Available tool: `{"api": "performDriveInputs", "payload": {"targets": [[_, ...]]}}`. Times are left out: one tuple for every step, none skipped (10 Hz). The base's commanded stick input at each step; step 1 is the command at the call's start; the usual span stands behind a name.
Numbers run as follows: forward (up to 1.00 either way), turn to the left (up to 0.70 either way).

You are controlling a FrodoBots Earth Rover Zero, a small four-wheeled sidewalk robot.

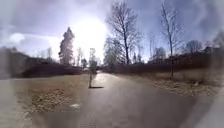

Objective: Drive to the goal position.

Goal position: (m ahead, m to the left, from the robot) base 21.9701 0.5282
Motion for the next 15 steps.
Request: {"api": "performDriveInputs", "payload": {"targets": [[1.0, 0.11], [1.0, 0.1], [1.0, 0.09], [1.0, 0.08], [1.0, 0.08], [1.0, 0.07], [1.0, 0.07], [1.0, 0.06], [1.0, 0.05], [1.0, 0.05], [1.0, 0.04], [1.0, 0.04], [1.0, 0.04], [1.0, 0.04], [1.0, 0.04]]}}
